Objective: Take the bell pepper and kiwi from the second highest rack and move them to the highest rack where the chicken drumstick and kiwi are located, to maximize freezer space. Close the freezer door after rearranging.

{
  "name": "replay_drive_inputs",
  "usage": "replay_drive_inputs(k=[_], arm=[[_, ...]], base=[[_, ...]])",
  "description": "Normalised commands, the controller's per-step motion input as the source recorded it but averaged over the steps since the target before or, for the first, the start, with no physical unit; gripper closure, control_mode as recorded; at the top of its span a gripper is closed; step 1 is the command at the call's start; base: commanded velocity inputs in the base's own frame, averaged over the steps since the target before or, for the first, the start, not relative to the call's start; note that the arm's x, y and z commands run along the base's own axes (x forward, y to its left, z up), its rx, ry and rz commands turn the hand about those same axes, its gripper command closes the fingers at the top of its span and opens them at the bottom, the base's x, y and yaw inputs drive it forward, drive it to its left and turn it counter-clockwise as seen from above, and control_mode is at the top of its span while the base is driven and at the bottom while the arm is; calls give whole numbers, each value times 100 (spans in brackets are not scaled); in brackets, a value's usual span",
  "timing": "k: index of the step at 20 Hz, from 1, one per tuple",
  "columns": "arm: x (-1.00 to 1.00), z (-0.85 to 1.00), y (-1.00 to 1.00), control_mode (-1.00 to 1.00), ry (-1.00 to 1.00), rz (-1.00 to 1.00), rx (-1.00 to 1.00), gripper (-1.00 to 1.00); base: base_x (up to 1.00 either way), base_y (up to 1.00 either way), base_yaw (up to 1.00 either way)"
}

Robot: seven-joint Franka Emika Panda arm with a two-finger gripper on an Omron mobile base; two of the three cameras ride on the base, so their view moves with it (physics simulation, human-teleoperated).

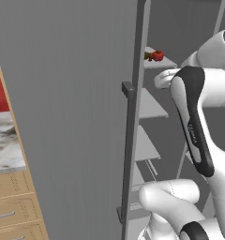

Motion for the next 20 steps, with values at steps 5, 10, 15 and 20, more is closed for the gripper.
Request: replay_drive_inputs(k=[5,10,15,20], arm=[[-34,0,8,-100,0,0,0,-100],[0,-1,0,-100,3,0,0,-100],[0,0,0,-100,0,0,0,-100],[0,0,0,100,0,0,0,-100]], base=[[0,0,0],[0,0,0],[0,0,0],[-19,32,0]])
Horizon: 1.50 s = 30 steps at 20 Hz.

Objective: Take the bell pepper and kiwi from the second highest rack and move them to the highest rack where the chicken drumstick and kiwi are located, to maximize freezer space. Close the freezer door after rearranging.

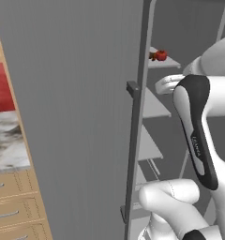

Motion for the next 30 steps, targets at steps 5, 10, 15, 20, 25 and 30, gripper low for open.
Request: replay_drive_inputs(k=[5,10,15,20,25,30], arm=[[0,0,0,100,0,0,0,-100],[0,0,0,100,0,0,0,-100],[0,0,0,100,0,0,0,-100],[0,0,0,100,0,0,0,-100],[0,0,0,100,0,0,0,-100],[0,0,0,100,0,0,0,-100]], base=[[-48,26,0],[-65,1,-2],[-85,0,-1],[-60,-3,-5],[-27,-9,-7],[-26,-14,-6]])
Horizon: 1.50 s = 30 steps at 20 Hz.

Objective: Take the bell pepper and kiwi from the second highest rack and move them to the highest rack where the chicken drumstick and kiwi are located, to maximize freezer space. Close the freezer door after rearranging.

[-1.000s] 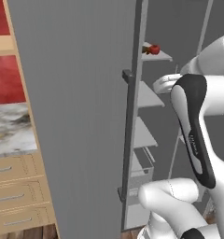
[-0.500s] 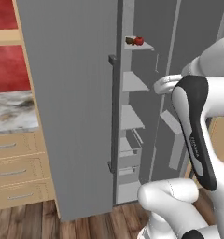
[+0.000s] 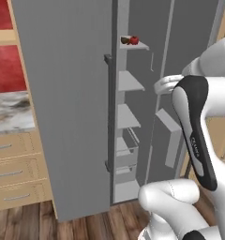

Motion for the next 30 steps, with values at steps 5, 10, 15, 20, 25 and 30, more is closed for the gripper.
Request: replay_drive_inputs(k=[5,10,15,20,25,30], arm=[[0,0,0,100,0,0,0,-100],[0,0,0,100,0,0,0,-100],[0,0,0,100,0,0,0,-100],[0,0,0,100,0,0,0,-100],[0,0,0,100,0,0,0,-100],[0,0,0,100,0,0,0,-100]], base=[[-34,-24,-5],[-32,-28,-1],[-19,-42,0],[-19,-45,0],[-23,-17,0],[-2,0,0]])
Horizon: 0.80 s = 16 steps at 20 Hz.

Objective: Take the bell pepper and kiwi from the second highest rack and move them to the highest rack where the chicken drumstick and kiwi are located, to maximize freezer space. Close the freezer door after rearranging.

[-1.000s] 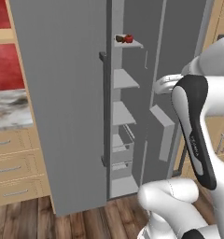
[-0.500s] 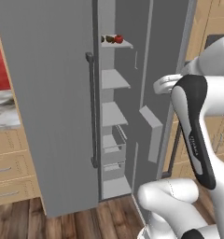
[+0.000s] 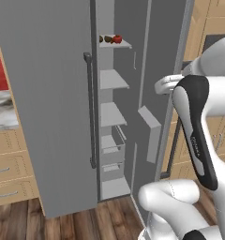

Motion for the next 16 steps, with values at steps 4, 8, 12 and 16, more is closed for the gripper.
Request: replay_drive_inputs(k=[4,8,12,16], arm=[[0,0,0,100,0,0,0,-100],[-24,0,-12,-100,-11,0,0,-100],[-40,0,-39,-100,-6,0,3,-100],[-19,0,-47,-100,-4,0,6,-100]], base=[[-1,0,0],[0,0,0],[0,0,0],[0,0,0]])
